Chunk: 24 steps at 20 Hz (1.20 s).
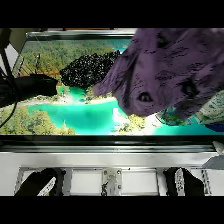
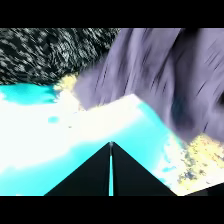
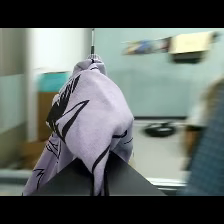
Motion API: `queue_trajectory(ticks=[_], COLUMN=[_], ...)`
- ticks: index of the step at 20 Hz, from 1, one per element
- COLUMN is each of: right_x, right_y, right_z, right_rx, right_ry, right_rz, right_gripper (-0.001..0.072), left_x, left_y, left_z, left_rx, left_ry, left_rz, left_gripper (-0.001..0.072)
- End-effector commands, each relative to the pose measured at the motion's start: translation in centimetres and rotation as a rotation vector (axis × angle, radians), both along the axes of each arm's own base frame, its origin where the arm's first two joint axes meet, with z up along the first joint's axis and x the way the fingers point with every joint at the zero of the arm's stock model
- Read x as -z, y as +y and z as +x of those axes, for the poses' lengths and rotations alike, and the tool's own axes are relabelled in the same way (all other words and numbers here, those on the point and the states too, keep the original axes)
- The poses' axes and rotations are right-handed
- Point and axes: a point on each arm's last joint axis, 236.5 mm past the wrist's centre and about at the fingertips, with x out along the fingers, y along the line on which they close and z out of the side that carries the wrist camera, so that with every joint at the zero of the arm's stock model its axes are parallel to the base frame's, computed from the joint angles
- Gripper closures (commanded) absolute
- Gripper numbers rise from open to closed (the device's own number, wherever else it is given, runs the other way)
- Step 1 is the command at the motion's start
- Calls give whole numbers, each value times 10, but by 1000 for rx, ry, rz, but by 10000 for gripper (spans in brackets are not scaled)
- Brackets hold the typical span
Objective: Fold the clothes and pants, and hang the long-sleeved shirts on hangers.
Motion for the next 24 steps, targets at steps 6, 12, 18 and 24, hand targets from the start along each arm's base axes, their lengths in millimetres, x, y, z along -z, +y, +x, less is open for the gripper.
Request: queue_trajectory(ticks=[6,12,18,24], right_x=[-27,-96,-163,-177], right_y=[-168,-208,-216,-213], right_z=[-85,-92,-90,-94], right_rx=[823,1008,1029,1029], right_ry=[12,-15,-120,-148], right_rz=[36,-69,-105,-113], right_gripper=[699,700,699,699], left_x=[26,46,46,46], left_y=[-17,-20,-19,-20], left_z=[11,21,24,24], left_rx=[32,33,29,31], left_ry=[39,91,87,88], left_rz=[2,13,17,15], left_gripper=[693,693,693,693])
